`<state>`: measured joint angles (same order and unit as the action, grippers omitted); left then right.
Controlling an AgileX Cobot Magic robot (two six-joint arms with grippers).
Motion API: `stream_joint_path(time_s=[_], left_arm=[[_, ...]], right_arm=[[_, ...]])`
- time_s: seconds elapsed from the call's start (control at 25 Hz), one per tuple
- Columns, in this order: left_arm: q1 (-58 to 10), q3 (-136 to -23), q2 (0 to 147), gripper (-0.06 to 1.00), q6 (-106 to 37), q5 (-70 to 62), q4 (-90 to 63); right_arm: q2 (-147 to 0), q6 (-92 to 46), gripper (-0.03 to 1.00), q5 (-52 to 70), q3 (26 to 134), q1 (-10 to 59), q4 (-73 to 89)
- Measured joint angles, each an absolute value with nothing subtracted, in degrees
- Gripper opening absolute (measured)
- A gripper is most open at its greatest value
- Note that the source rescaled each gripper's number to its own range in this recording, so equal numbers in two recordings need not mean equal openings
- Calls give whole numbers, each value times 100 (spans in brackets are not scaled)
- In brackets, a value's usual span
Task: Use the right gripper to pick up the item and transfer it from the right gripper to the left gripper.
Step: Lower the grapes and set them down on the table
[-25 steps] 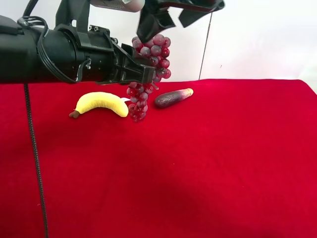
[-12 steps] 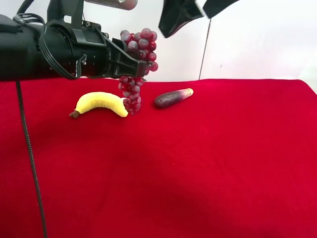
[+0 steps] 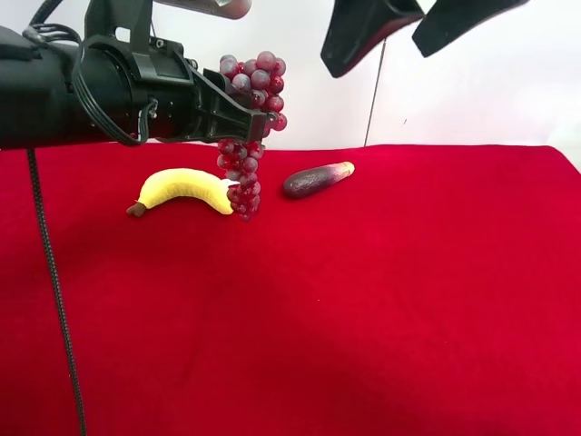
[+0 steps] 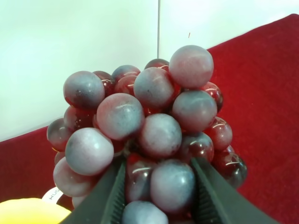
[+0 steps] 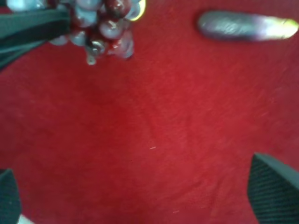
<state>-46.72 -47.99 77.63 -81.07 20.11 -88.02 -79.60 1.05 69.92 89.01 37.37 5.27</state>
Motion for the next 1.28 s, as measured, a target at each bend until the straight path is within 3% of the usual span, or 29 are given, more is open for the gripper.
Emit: stream_joint_path(time_s=[0.44, 1.28], left_arm=[[-4672, -4799, 7763, 4, -8307, 2011, -8802], [-4672, -4799, 7763, 4, -8327, 1855, -8807]], right_arm=[[-7855, 371, 93, 7003, 8901, 3741, 1182], [-7855, 534, 95, 7003, 8901, 3741, 743]])
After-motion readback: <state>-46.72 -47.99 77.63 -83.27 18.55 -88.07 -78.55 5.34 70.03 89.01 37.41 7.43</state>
